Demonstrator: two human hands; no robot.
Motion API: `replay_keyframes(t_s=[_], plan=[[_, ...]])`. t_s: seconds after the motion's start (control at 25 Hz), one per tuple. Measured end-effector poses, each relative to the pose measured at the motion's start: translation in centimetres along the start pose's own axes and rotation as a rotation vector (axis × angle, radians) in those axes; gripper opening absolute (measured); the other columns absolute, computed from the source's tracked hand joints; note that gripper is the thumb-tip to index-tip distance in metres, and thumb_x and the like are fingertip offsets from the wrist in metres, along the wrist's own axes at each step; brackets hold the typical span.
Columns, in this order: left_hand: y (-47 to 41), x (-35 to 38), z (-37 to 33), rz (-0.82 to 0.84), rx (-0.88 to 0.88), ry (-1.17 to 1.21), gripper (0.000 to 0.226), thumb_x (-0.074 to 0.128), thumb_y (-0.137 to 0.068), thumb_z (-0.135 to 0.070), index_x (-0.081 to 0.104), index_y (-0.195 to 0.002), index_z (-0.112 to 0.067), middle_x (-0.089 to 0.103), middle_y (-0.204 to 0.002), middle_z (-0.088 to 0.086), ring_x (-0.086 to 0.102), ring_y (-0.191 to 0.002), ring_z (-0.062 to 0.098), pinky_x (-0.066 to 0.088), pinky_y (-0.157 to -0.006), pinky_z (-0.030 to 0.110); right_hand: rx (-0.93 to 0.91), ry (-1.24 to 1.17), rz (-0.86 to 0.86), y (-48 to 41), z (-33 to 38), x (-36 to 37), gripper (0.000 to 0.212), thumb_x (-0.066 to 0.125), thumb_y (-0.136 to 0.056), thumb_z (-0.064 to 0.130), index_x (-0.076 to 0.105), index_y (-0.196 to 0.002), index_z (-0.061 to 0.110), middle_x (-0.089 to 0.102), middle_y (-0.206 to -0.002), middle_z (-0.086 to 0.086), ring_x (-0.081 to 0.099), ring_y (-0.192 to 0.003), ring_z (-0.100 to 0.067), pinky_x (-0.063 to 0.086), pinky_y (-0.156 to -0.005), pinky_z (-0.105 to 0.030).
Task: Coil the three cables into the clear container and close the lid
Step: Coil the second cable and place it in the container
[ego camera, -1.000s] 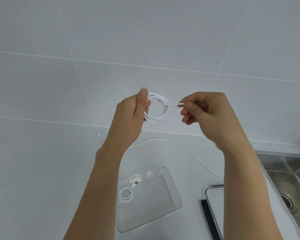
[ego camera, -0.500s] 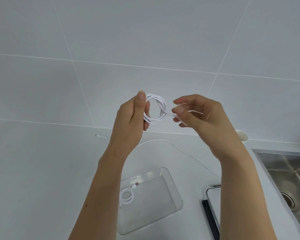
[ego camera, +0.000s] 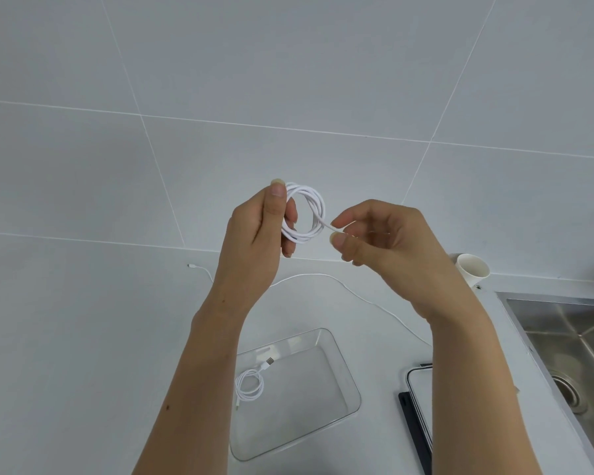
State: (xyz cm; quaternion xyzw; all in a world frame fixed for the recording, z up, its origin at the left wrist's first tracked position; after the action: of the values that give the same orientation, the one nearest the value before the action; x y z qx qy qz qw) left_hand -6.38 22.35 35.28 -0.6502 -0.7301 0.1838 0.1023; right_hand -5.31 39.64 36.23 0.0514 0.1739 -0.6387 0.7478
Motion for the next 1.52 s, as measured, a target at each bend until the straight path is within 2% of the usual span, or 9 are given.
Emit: replay_keyframes(t_s=[0.24, 0.36, 0.56, 0.92, 1.04, 1.16, 1.28, 1.36, 1.52], plan=[[0.8, 0.3, 1.0, 0.055, -0.070, 0.118, 0.046, 0.032, -0.106, -0.029, 0.054, -0.072, -0.007, 0.049, -0.065, 0.006, 0.051, -0.051, 0.020, 0.048, -0.055, 0.033, 0.057, -0.119, -0.014, 0.1, -1.2, 0.2, 0.018, 0.063, -0.095, 0.027, 0.070, -0.109, 0.018, 0.077, -0.099, -0.004, 0.074, -0.094, -0.018, 0.057, -0.089, -0.039], [1.6, 0.5, 1.8, 0.122, -0.122, 0.170, 0.048, 0.031, -0.105, -0.029, 0.055, -0.074, -0.001, 0.049, -0.064, 0.007, 0.051, -0.053, 0.019, 0.048, -0.055, 0.030, 0.122, -0.263, 0.024, 0.0, -2.6, 0.9, 0.023, 0.054, -0.101, 0.021, 0.068, -0.115, 0.009, 0.077, -0.101, -0.006, 0.074, -0.097, -0.020, 0.059, -0.084, -0.032], [3.2, 0.8, 3.6, 0.198, -0.217, 0.157, 0.048, 0.029, -0.105, -0.032, 0.055, -0.075, -0.005, 0.050, -0.064, 0.001, 0.051, -0.055, 0.017, 0.048, -0.058, 0.027, 0.202, -0.319, 0.121, 0.3, -5.0, 2.8, 0.022, 0.055, -0.099, 0.015, 0.069, -0.114, 0.006, 0.075, -0.093, -0.007, 0.073, -0.087, -0.016, 0.056, -0.073, -0.022], [5.7, 0.4, 10.4, 0.123, -0.454, 0.025, 0.029, 0.041, -0.104, -0.027, 0.062, -0.087, -0.015, 0.059, -0.063, -0.007, 0.057, -0.056, 0.009, 0.055, -0.065, 0.030, 0.383, -0.421, 0.150, 0.9, -11.1, 5.8, 0.013, 0.060, -0.097, 0.012, 0.072, -0.099, 0.010, 0.073, -0.082, 0.000, 0.068, -0.075, -0.012, 0.057, -0.071, -0.023], [7.0, 0.6, 13.3, 0.140, -0.558, -0.020, 0.029, 0.041, -0.104, -0.025, 0.062, -0.088, -0.013, 0.062, -0.060, -0.010, 0.055, -0.061, 0.016, 0.049, -0.068, 0.036, 0.472, -0.421, 0.138, 1.4, -14.2, 7.0, 0.013, 0.061, -0.097, 0.013, 0.074, -0.095, 0.013, 0.069, -0.084, -0.004, 0.063, -0.079, -0.017, 0.058, -0.071, -0.023], [8.8, 0.9, 17.0, 0.164, -0.681, -0.041, 0.027, 0.041, -0.103, -0.020, 0.065, -0.096, -0.008, 0.066, -0.070, -0.006, 0.054, -0.068, 0.024, 0.050, -0.071, 0.042, 0.587, -0.441, 0.118, 2.2, -17.8, 8.2, 0.012, 0.061, -0.096, 0.012, 0.073, -0.095, 0.012, 0.067, -0.086, -0.005, 0.060, -0.079, -0.018, 0.060, -0.071, -0.023], [10.7, 1.3, 20.4, 0.137, -0.782, -0.049, 0.026, 0.044, -0.097, -0.013, 0.068, -0.087, -0.013, 0.069, -0.083, 0.003, 0.061, -0.079, 0.030, 0.055, -0.076, 0.054, 0.705, -0.441, 0.074, 3.2, -21.5, 9.0, 0.010, 0.062, -0.095, 0.010, 0.071, -0.098, 0.009, 0.068, -0.088, -0.003, 0.064, -0.075, -0.015, 0.059, -0.070, -0.023], [12.0, 1.6, 22.6, 0.072, -0.858, -0.019, 0.028, 0.044, -0.093, -0.003, 0.068, -0.084, -0.012, 0.066, -0.086, 0.010, 0.060, -0.082, 0.031, 0.053, -0.071, 0.047, 0.769, -0.422, 0.058, 3.7, -23.7, 9.6, 0.011, 0.062, -0.094, 0.010, 0.070, -0.101, 0.008, 0.067, -0.093, -0.004, 0.066, -0.075, -0.015, 0.059, -0.070, -0.023], [14.8, 2.4, 26.3, -0.013, -1.008, -0.006, 0.030, 0.054, -0.088, -0.005, 0.061, -0.117, -0.006, 0.066, -0.097, 0.005, 0.059, -0.082, 0.023, 0.054, -0.077, 0.040, 0.854, -0.397, 0.049, 4.7, -27.6, 10.7, 0.010, 0.064, -0.092, 0.011, 0.069, -0.101, 0.007, 0.065, -0.094, -0.006, 0.066, -0.076, -0.017, 0.059, -0.069, -0.023]])
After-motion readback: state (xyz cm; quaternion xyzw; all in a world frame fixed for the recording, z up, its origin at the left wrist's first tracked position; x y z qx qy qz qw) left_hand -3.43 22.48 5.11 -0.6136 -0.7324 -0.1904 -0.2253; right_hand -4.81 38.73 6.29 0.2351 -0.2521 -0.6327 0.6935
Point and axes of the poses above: each hand's wrist, its own y-axis away from the middle knuckle, its own x-axis out of the palm, z = x × y, the point moved 7 cm from there along -y, towards the middle knuckle
